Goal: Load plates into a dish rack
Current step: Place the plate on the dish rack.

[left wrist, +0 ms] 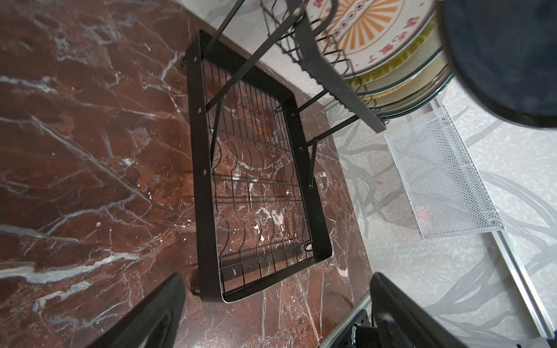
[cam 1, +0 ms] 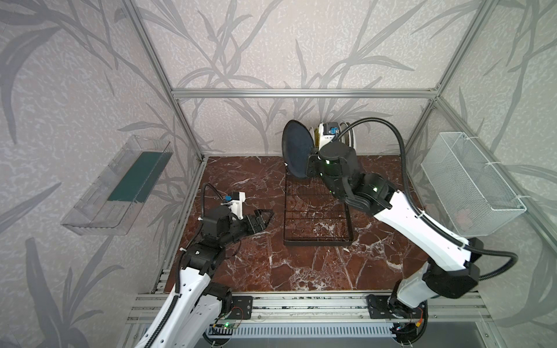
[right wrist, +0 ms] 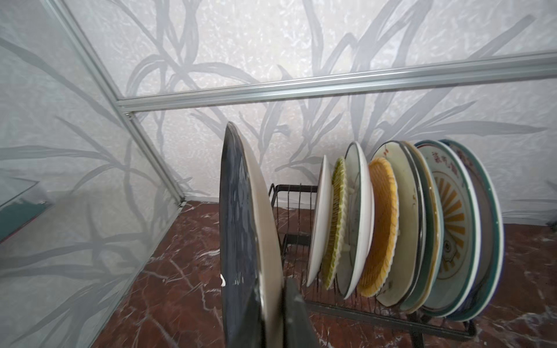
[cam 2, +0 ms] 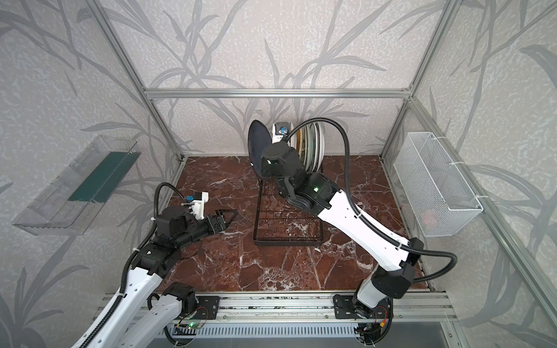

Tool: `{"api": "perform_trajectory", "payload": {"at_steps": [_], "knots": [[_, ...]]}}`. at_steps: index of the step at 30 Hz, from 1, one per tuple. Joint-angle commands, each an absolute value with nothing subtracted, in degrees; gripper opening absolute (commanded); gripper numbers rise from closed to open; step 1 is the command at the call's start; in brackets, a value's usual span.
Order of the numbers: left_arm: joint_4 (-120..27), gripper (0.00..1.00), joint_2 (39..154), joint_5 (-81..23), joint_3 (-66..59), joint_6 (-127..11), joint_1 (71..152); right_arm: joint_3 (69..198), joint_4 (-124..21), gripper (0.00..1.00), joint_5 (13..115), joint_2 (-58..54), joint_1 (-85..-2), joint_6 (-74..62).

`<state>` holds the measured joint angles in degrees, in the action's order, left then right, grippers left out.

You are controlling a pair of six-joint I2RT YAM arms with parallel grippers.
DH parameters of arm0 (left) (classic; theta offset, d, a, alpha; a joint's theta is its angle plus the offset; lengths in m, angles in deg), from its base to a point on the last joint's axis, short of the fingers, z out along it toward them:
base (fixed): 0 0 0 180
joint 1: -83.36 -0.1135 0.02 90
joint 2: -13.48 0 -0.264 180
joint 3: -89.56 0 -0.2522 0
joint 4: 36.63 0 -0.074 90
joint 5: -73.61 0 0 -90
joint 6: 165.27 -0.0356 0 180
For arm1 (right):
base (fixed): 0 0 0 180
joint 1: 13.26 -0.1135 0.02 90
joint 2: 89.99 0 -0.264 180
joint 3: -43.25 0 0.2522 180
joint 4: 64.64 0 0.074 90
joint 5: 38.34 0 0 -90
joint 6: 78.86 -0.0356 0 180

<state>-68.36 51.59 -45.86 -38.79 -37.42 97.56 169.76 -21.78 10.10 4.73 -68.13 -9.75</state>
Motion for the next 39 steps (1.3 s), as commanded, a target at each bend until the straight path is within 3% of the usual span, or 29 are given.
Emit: {"api": "perform_trajectory", "payload": {"at_steps": [1, 14, 21, 39], "knots": [[-72.37, 0.98, 48.38, -43.24, -36.8, -44.49, 97.83, 178.76, -25.68, 0.0, -5.34, 8.22, -68.71, -6.06], [-74.4, 0.99, 44.42, -44.72, -38.88, -48.7, 97.78, 212.19, -25.05, 0.0, -19.28, 34.12, -68.71, 11.82], [-74.48, 0.99, 42.39, -44.08, -39.41, -48.96, 97.82, 212.97, -28.35, 0.0, -20.02, 36.88, -67.69, 15.75], [-74.64, 0.99, 42.84, -44.52, -39.32, -48.98, 97.79, 215.15, -21.38, 0.0, -19.54, 41.5, -64.86, 9.32]]}}
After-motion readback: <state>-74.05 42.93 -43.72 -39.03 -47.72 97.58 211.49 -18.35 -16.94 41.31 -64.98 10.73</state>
